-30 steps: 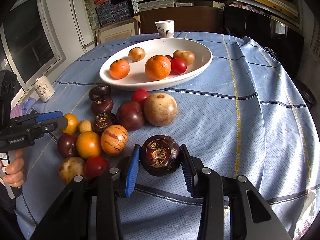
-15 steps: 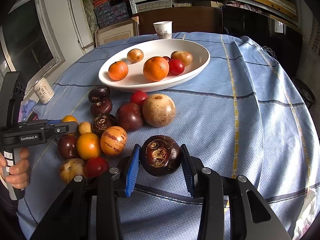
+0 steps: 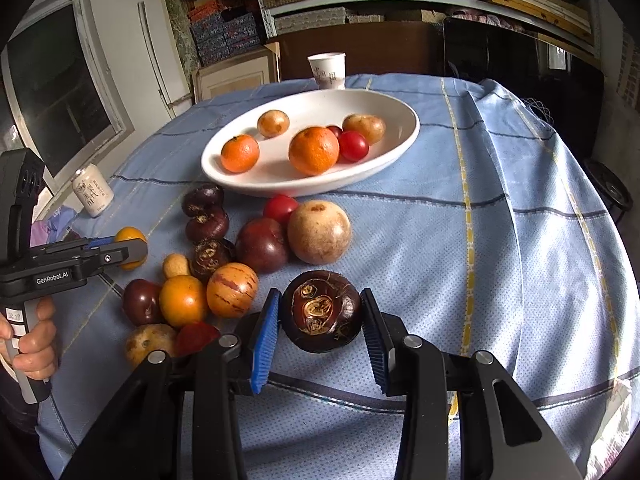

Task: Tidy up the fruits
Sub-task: 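Carry both fruits over the white plate and open both tools to drop them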

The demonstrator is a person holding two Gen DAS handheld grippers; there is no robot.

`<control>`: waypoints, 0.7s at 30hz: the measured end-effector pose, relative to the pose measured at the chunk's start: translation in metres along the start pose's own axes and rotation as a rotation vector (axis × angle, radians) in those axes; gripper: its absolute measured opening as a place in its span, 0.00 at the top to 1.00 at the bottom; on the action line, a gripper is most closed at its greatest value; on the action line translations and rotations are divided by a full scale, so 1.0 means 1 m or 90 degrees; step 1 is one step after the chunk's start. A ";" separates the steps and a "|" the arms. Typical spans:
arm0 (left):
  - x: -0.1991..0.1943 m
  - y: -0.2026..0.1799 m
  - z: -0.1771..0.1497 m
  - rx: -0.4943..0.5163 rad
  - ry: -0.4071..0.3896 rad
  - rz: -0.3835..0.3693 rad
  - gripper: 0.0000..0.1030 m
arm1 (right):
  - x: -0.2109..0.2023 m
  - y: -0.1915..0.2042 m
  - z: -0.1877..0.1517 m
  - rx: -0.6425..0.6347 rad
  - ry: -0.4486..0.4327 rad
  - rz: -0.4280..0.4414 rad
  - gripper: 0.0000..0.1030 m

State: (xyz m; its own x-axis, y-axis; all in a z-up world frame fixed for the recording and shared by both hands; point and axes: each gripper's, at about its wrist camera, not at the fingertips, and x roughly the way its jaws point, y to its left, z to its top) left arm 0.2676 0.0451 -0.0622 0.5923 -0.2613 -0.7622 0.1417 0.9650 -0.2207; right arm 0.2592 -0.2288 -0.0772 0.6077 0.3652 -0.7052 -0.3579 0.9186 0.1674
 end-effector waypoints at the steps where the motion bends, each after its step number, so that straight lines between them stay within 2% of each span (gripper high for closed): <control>1: -0.003 -0.001 0.000 0.001 -0.007 0.002 0.64 | -0.002 0.001 0.001 -0.001 -0.007 0.001 0.61; 7: -0.023 -0.002 0.014 0.005 -0.027 -0.017 0.64 | -0.018 0.012 0.024 -0.002 -0.034 0.029 0.61; 14: -0.032 -0.011 0.068 0.045 -0.070 -0.005 0.64 | -0.006 0.035 0.077 -0.026 -0.079 0.027 0.61; 17: -0.020 -0.011 0.101 0.046 -0.073 0.001 0.64 | 0.016 0.039 0.094 -0.018 -0.077 0.024 0.61; 21: 0.019 -0.006 0.139 0.045 -0.053 0.041 0.64 | 0.050 0.043 0.108 -0.013 -0.049 0.022 0.61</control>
State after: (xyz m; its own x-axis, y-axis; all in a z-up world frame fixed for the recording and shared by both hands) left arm 0.3884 0.0377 0.0098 0.6657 -0.1990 -0.7192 0.1553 0.9796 -0.1273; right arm 0.3506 -0.1552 -0.0310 0.6465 0.4081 -0.6445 -0.3937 0.9022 0.1764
